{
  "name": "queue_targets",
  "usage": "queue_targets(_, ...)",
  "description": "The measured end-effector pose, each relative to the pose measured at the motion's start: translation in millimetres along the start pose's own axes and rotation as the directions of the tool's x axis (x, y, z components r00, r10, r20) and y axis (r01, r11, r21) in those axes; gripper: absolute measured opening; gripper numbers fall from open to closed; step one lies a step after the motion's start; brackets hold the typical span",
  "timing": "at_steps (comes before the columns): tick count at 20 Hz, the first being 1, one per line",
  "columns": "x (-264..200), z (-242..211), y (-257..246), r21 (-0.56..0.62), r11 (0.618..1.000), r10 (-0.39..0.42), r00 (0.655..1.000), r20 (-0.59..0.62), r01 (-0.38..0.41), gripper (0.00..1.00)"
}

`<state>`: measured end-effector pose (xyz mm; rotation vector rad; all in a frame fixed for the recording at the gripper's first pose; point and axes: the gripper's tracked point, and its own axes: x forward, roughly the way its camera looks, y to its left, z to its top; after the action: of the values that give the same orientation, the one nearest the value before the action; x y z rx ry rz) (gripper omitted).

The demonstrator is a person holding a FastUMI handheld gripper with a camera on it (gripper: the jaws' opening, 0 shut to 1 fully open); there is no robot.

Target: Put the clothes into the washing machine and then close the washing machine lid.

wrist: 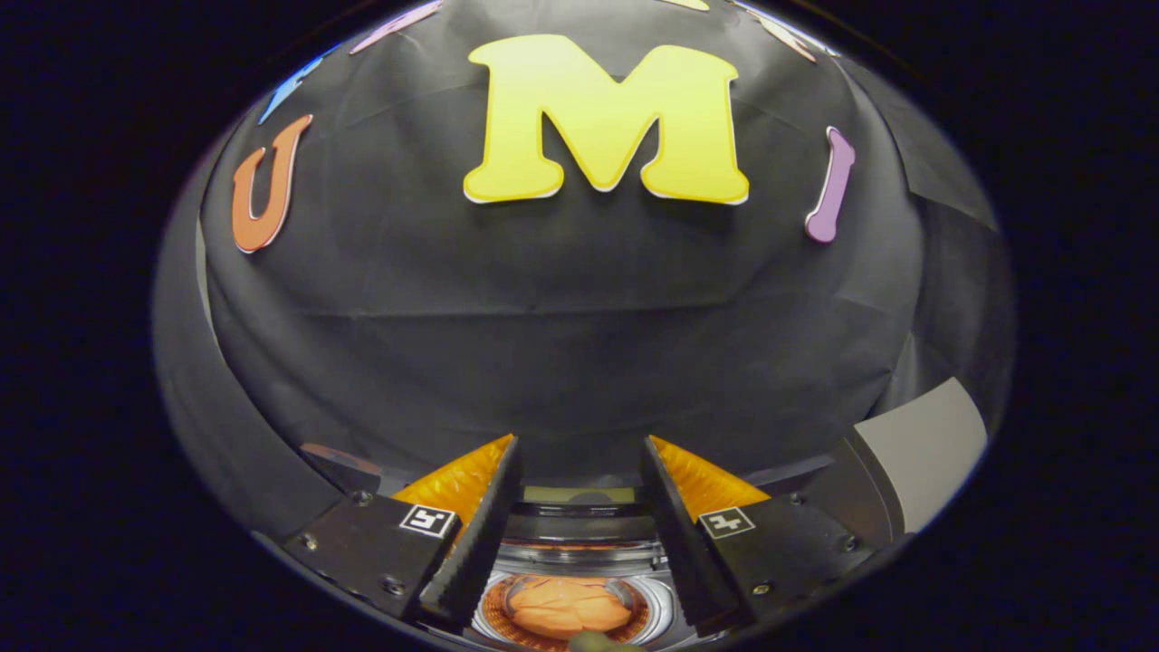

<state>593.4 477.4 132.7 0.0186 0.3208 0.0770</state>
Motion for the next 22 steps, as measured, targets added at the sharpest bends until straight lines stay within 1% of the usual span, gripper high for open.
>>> queue_targets(11,-7.7,0.3,1.7,-0.033,0.999,0.040,0.995,0.091,-0.037,0.83)
queue_targets(22,-15.0,-8.4,1.2,-0.041,0.997,0.067,0.992,0.108,-0.063,0.83)
